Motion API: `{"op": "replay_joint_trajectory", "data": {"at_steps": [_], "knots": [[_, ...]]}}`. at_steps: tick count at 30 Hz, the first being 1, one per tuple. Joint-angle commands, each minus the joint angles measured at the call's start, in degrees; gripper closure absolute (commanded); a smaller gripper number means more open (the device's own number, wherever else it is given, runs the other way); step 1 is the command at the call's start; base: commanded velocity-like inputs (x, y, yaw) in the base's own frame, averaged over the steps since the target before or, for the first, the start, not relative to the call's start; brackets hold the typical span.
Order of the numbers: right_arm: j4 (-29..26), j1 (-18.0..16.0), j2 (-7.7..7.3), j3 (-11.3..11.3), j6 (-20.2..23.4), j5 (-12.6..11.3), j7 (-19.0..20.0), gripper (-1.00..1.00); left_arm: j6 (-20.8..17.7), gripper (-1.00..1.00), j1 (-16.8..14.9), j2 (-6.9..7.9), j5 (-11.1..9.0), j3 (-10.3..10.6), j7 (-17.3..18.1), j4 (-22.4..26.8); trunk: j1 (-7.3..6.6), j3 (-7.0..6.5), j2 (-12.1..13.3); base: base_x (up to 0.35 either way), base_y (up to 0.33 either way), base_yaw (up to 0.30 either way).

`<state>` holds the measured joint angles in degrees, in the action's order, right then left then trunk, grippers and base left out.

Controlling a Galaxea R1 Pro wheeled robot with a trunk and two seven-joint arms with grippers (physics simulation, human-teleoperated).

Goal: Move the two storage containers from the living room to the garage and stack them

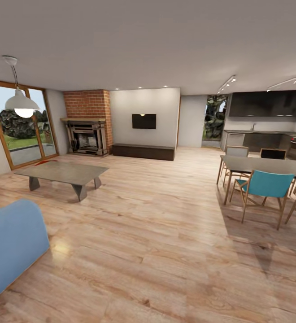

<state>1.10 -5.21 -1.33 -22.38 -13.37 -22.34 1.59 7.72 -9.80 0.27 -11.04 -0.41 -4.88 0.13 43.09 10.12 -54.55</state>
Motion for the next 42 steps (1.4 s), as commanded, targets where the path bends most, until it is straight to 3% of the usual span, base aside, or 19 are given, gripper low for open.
{"op": "replay_joint_trajectory", "data": {"at_steps": [1, 42], "knots": [[0.12, -0.06, 0.01, -0.47, -0.26, -0.60, 0.17, -1.00, 0.19, -1.00, -0.04, -0.01, -0.30, 0.00, -0.04, -0.04, 0.04, 0.08, -0.05, 0.322, 0.000, 0.000], [0.13, -0.06, -0.03, -0.31, -0.05, -0.72, 0.23, -1.00, 0.01, -1.00, -0.04, -0.02, -0.30, 0.06, -0.09, -0.03, 0.04, 0.08, -0.05, 0.322, 0.000, 0.000]]}}
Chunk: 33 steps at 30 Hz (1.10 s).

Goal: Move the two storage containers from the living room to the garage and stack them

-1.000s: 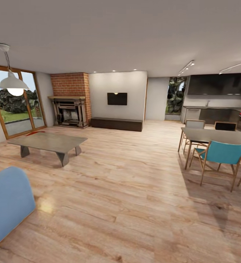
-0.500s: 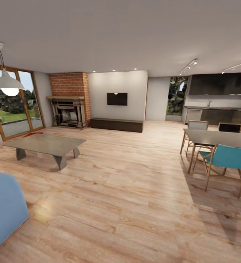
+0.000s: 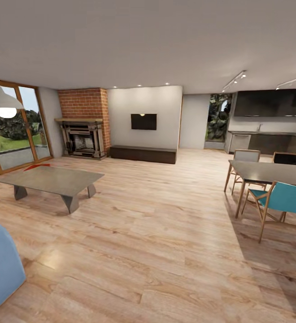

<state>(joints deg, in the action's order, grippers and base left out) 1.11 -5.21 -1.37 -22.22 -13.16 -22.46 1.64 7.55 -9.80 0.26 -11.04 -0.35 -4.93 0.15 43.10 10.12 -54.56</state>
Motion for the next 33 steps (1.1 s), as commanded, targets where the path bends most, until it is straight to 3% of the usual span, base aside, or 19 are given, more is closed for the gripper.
{"op": "replay_joint_trajectory", "data": {"at_steps": [1, 14, 33], "knots": [[0.12, -0.06, -0.03, -0.29, -0.01, -0.80, 0.18, -1.00, 0.19, -1.00, -0.04, 0.00, -0.30, 0.00, -0.03, -0.05, 0.04, 0.08, -0.05, 0.322, 0.000, 0.000], [0.21, -0.06, -0.10, 0.30, 1.72, -2.35, -5.78, -1.00, 0.25, -1.00, -0.04, -0.03, -0.30, 0.00, -0.07, -0.03, 0.04, 0.08, -0.05, 0.322, 0.000, 0.000], [0.21, -0.06, -0.14, 0.07, 1.04, -1.80, -5.74, -1.00, 0.27, -1.00, -0.04, 0.00, -0.30, 0.00, -0.08, -0.01, 0.04, 0.08, -0.05, 0.322, 0.000, 0.000]]}}
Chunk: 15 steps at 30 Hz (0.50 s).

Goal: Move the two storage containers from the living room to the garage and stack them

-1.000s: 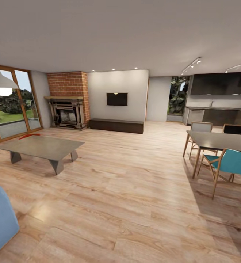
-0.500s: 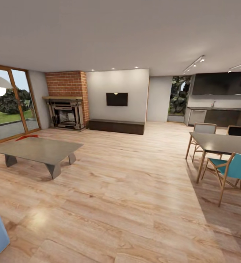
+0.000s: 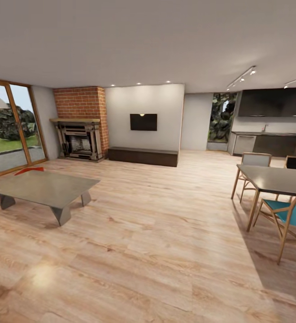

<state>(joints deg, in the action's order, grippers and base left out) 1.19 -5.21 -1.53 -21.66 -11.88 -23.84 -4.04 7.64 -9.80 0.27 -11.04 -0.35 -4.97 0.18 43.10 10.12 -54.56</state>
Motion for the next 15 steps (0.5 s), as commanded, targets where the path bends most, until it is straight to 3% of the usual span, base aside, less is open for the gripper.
{"op": "replay_joint_trajectory", "data": {"at_steps": [1, 15], "knots": [[0.13, -0.06, 0.02, -0.48, -0.25, -0.40, -0.08, -1.00, 0.19, -1.00, -0.04, -0.01, -0.30, 0.00, -0.03, -0.05, 0.04, 0.08, -0.05, 0.322, 0.000, 0.000], [0.13, -0.06, 0.03, -1.00, -0.10, -0.25, -0.10, -1.00, 0.26, -1.00, -0.04, -0.01, -0.30, 0.00, -0.04, -0.07, 0.04, 0.08, -0.05, 0.322, 0.000, 0.000]]}}
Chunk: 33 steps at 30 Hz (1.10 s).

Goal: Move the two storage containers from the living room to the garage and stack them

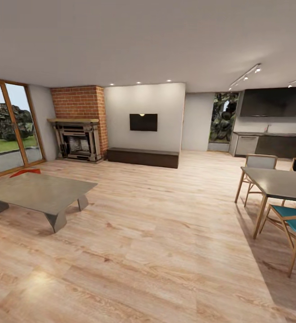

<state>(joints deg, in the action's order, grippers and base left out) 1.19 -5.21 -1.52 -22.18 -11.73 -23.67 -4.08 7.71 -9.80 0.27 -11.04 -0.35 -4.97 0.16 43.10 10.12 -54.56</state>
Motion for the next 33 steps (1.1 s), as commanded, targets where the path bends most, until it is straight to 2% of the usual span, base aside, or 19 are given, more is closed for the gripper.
{"op": "replay_joint_trajectory", "data": {"at_steps": [1, 17, 33], "knots": [[0.13, -0.06, 0.02, -0.51, -0.22, -0.42, -0.05, -1.00, 0.19, -1.00, -0.04, -0.01, -0.30, 0.00, -0.04, -0.05, 0.04, 0.08, -0.05, 0.322, 0.000, 0.000], [0.21, -0.06, 0.02, -0.14, -0.44, -0.45, -0.22, -1.00, 0.20, -1.00, -0.04, -0.04, -0.30, 0.00, -0.04, -0.07, 0.04, 0.08, -0.05, 0.322, 0.000, 0.000], [0.21, -0.06, 0.02, -0.03, -0.43, -0.63, -0.22, -1.00, 0.28, -1.00, -0.04, -0.02, -0.30, 0.00, -0.04, -0.04, 0.04, 0.08, -0.05, 0.322, 0.000, -0.200]]}}
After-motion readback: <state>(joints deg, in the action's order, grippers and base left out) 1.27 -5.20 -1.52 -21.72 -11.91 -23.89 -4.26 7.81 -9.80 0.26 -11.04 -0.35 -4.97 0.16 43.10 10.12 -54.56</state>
